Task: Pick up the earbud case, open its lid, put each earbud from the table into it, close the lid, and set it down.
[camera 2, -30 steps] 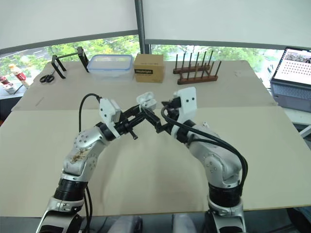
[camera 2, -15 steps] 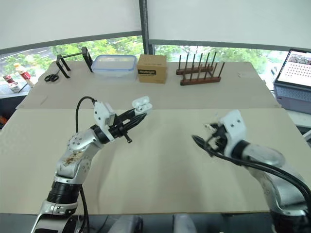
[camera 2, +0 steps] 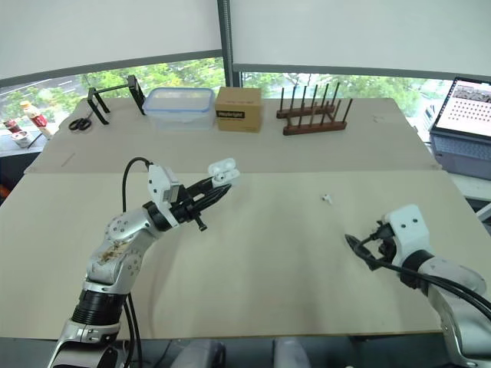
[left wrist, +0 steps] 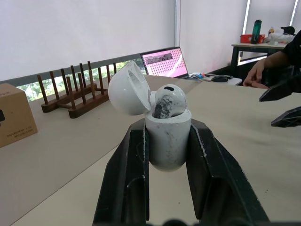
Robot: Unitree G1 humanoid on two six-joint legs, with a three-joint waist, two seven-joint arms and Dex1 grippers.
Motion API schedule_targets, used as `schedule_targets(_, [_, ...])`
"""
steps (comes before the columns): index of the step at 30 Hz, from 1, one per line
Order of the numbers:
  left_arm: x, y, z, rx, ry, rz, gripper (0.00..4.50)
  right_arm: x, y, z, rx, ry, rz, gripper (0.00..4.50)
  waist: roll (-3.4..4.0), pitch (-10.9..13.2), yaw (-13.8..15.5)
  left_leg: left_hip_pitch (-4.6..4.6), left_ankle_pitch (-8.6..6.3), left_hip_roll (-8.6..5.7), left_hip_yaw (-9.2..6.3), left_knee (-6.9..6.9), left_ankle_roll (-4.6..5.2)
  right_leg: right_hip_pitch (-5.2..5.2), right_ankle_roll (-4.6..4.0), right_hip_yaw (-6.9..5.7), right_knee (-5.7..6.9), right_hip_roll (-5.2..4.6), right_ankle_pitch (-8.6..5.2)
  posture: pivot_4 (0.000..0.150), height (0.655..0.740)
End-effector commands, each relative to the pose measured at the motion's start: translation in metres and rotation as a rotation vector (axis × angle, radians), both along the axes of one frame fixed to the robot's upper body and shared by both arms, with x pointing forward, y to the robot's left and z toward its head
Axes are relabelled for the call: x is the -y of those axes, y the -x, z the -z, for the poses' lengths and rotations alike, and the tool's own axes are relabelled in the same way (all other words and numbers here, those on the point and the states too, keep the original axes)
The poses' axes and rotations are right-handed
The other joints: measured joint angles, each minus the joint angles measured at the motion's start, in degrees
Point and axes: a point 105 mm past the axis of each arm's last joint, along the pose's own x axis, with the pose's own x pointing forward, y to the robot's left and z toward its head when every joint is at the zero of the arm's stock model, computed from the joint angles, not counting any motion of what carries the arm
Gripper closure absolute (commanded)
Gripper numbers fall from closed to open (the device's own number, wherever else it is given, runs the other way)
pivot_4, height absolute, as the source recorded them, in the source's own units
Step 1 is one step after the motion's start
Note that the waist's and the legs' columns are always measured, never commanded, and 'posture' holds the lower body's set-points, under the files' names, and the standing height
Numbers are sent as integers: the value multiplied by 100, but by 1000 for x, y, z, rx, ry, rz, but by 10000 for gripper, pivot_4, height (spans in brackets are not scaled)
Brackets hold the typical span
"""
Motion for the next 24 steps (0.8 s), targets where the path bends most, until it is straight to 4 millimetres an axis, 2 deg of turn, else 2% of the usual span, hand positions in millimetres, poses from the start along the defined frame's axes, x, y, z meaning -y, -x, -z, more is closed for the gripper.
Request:
schedule_targets(1, [4, 5, -12, 46, 8, 24, 39429, -17, -20, -10, 61, -4, -43, 0, 1, 0, -2, -1, 0, 1, 0, 0, 0, -1, 0, 0, 0, 1, 0, 1500, 7400])
schedule_targets(3, [5, 5, -12, 46, 7, 24, 39429, -22, -29, -9, 65, -7, -48, 0, 1, 0, 13, -3, 0, 1, 1, -1, 0, -4, -1, -2, 1, 4, 0, 1500, 7400])
schedule_targets(7, [5, 6, -11, 43, 2, 23, 39429, -34, -62, -10, 93, -30, -46, 0, 1, 0, 21, -8, 0, -3, 1, 1, 0, -5, -1, -3, -2, -4, 0, 1500, 7400])
schedule_targets(13, [5, 8, -10, 40, -6, 22, 39429, -34, -100, -3, 105, -51, -6, 0, 1, -1, 13, -7, 0, -3, 4, 2, -1, -8, -2, -3, 0, -2, 1, 1500, 7400])
schedule_targets(18, [4, 8, -10, 40, -11, 19, 39429, -24, -118, 13, 80, -42, 31, 0, 2, -1, 11, -8, 1, -2, 6, 1, -1, -10, -2, -2, 2, -2, 2, 1500, 7400])
schedule_targets(22, [4, 8, -10, 41, -15, 20, 39429, -16, -121, 26, 27, -75, 51, 0, 3, -2, 3, -6, 1, -3, 6, 1, -1, -10, -2, -1, 3, -4, 2, 1500, 7400])
schedule_targets(23, [4, 9, -10, 42, -16, 20, 39429, -14, -121, 27, 21, -85, 60, 5185, 3, -2, 1, -5, 1, -2, 5, 1, -1, -7, -2, -1, 3, -3, 2, 1500, 7400])
schedule_targets(24, [4, 8, -10, 42, -16, 19, 39429, -14, -120, 28, 12, -97, 57, 7613, 3, -2, 4, -5, 1, -2, 5, 1, -1, -8, -2, -1, 3, -3, 2, 1500, 7400])
